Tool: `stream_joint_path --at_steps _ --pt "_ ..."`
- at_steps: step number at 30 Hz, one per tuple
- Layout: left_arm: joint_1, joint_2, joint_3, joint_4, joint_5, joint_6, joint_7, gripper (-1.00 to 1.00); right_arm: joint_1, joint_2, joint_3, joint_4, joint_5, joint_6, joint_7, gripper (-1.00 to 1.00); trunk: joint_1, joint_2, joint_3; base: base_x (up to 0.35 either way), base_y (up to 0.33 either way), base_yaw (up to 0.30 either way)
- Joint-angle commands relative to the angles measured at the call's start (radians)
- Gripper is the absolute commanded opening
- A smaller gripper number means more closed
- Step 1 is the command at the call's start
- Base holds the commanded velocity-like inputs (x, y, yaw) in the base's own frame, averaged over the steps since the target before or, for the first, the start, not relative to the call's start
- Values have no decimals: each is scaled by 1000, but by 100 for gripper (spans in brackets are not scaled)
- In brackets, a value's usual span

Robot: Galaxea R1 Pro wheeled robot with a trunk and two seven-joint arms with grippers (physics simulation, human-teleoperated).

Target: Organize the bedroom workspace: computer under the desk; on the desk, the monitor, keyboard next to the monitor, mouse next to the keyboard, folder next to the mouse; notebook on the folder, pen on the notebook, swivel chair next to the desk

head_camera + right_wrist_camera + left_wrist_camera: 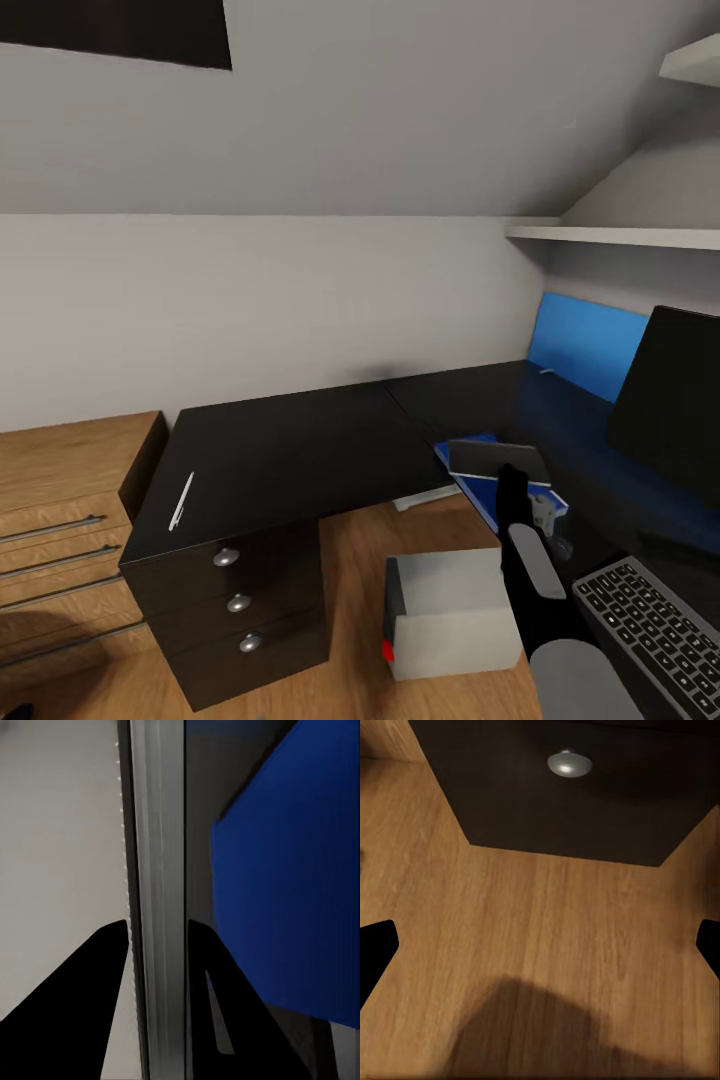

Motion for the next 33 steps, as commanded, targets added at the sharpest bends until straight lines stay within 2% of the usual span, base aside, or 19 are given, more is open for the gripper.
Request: stream_joint_path --at_steps 1,16,33 --pt "-1 -5 -8 6 7 -11 6 100 -1 0 -1 4 -7 -3 -1 -100 0 -1 -1 0 0 0" --pt "-1 -8 -5 88 4 -29 5 100 0 -2 1 24 -6 -5 0 -100 0 -1 -1 0 0 0" --pt "-1 -8 -5 88 5 -28 5 100 1 -3 -2 20 -6 -5 2 -100 0 -1 -1 0 0 0"
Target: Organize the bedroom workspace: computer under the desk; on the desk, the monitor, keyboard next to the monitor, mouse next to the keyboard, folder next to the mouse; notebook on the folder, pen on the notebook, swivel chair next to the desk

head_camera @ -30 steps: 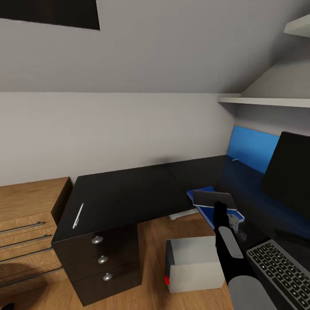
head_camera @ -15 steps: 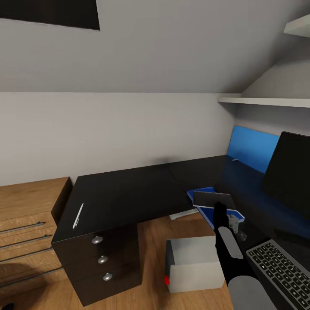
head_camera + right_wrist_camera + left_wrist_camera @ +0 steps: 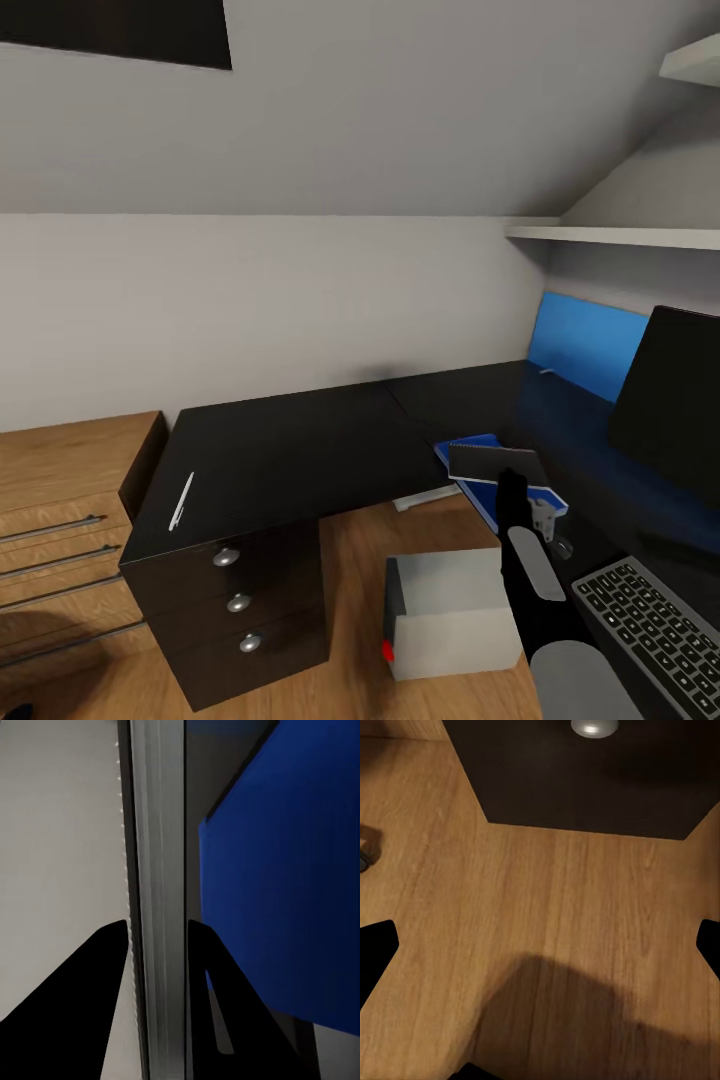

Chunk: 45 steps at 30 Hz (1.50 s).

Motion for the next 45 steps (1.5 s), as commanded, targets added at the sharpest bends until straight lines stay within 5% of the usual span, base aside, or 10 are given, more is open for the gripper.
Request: stream_joint_path --at_steps 1,12,13,14,20,29,32,36,39,45 --pt "-1 1 -9 0 8 -4 6 100 -1 1 -1 -1 -8 -3 -3 -100 0 -1 -1 0 0 0" --pt "-1 12 -11 -168 0 18 5 100 -1 2 1 -1 -10 -7 -7 -100 0 -1 -1 0 0 0" --pt "-1 23 -14 -229 -3 47 6 100 -1 2 1 -1 -10 -7 -7 -100 0 -1 -1 0 0 0" --pt "12 63 -24 -439 -9 225 8 100 -1 2 1 -1 -9 -6 -7 -100 0 -1 -1 0 0 0" --pt "101 143 -28 -862 -8 592 13 100 -1 1 3 -2 -8 -5 -7 -100 0 -1 -1 0 0 0" --pt "121 164 -25 -1099 -4 730 14 100 -1 1 3 -4 -7 -5 -9 -100 0 -1 -1 0 0 0" --pt "121 163 -25 -1196 5 853 12 100 -1 1 6 -15 -6 -3 -23 -100 0 -1 -1 0 0 0" --pt "122 162 -22 -1251 102 968 11 100 0 -4 7 -80 -5 8 -101 -100 0 -1 -1 0 0 0" --pt "121 173 -10 -1262 251 1006 13 100 2 -9 8 -144 -3 64 -202 -100 0 -1 -1 0 0 0" --pt "122 227 -10 -1262 295 1010 11 100 2 -11 7 -159 -2 86 -228 -100 0 -1 -1 0 0 0"
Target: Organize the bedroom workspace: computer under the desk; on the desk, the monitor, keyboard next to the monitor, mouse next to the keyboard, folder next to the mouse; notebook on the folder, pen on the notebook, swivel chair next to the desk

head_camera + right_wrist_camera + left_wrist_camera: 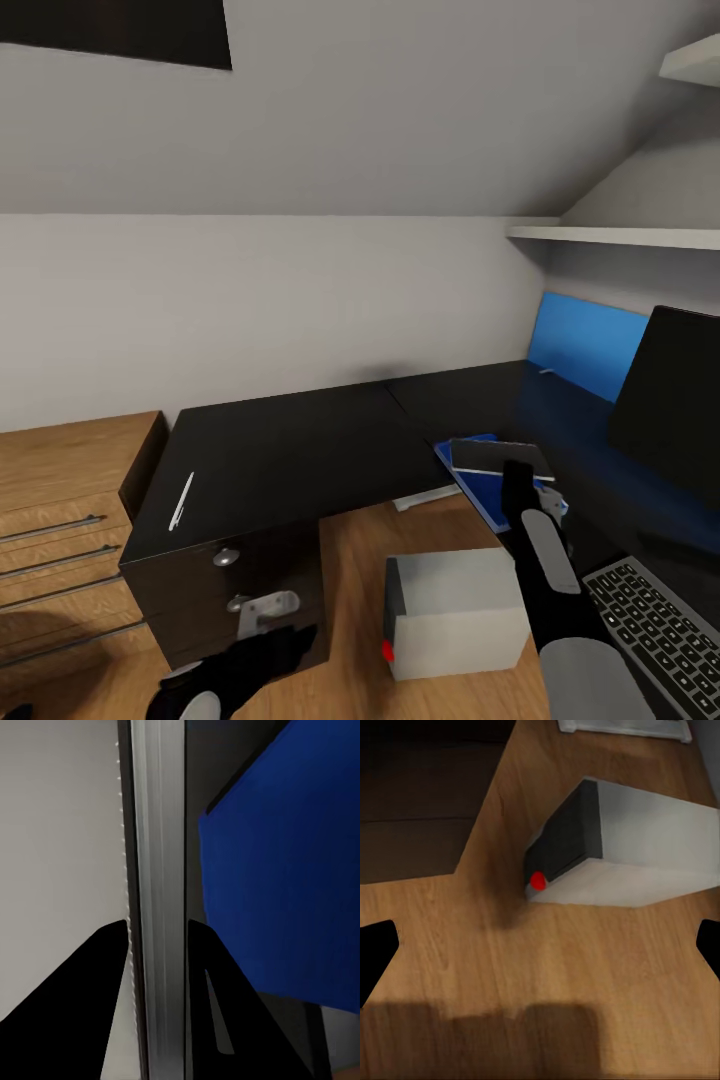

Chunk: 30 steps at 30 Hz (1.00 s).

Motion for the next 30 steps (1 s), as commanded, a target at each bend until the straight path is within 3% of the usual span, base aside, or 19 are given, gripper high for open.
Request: stream_joint_path --at_steps 1,6,19,25,30 --pt "-1 5 -2 -1 13 0 11 100 0 0 -1 -2 -11 -4 -5 -100 0 -1 -1 0 0 0" --pt "-1 10 -3 2 18 -1 11 100 -1 -24 1 -2 -15 0 -58 -100 0 -1 -1 155 0 0" --pt "-1 8 -7 3 18 0 12 100 -1 -30 4 -1 -13 0 -113 -100 0 -1 -1 67 -74 0" --pt "-1 6 -16 3 19 2 13 100 -1 -31 5 0 -13 1 -205 -100 0 -1 -1 8 -12 0" --pt "-1 6 -19 3 19 2 13 100 -2 -32 23 0 -13 2 -218 -100 0 -1 -1 0 0 0"
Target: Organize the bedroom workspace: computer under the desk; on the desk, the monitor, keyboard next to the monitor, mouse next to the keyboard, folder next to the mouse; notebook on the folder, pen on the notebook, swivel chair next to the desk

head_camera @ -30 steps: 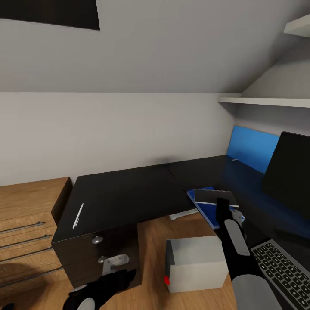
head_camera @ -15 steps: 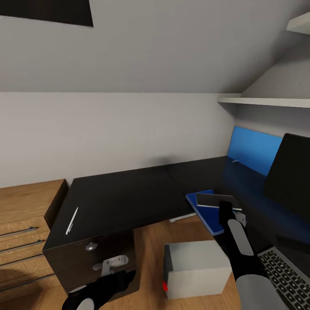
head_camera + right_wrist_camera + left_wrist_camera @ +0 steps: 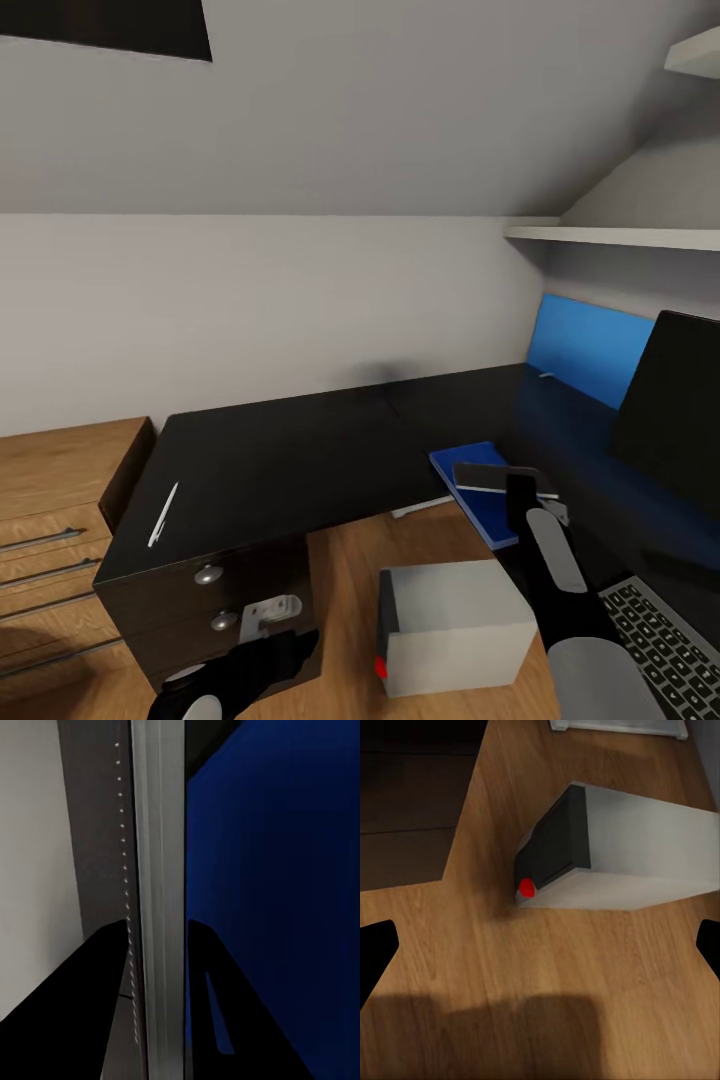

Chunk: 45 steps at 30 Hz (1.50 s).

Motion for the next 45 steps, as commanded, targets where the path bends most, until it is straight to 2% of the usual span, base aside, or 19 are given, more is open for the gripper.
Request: stream_joint_path --at_steps 1,17,25,32,40,45 --pt "-1 1 -2 -1 11 0 10 100 -1 1 1 -1 -10 -6 -2 -100 0 -1 -1 0 0 0" --pt "-1 1 -2 0 11 -1 10 100 -1 1 45 3 -10 -8 -2 -100 0 -1 -1 36 24 0" --pt "-1 1 -4 0 11 0 10 100 -1 0 49 3 -8 -8 -2 -100 0 -1 -1 3 2 0" --pt "-1 1 -6 0 11 0 10 100 -1 -14 49 4 -10 -8 -3 -100 0 -1 -1 0 0 0" --pt "-1 1 -32 1 11 -1 10 100 -1 -19 49 4 -10 -8 -3 -100 0 -1 -1 57 -33 0" --pt "-1 1 -34 2 11 -2 10 100 -1 -19 49 4 -10 -8 -3 -100 0 -1 -1 15 -10 0"
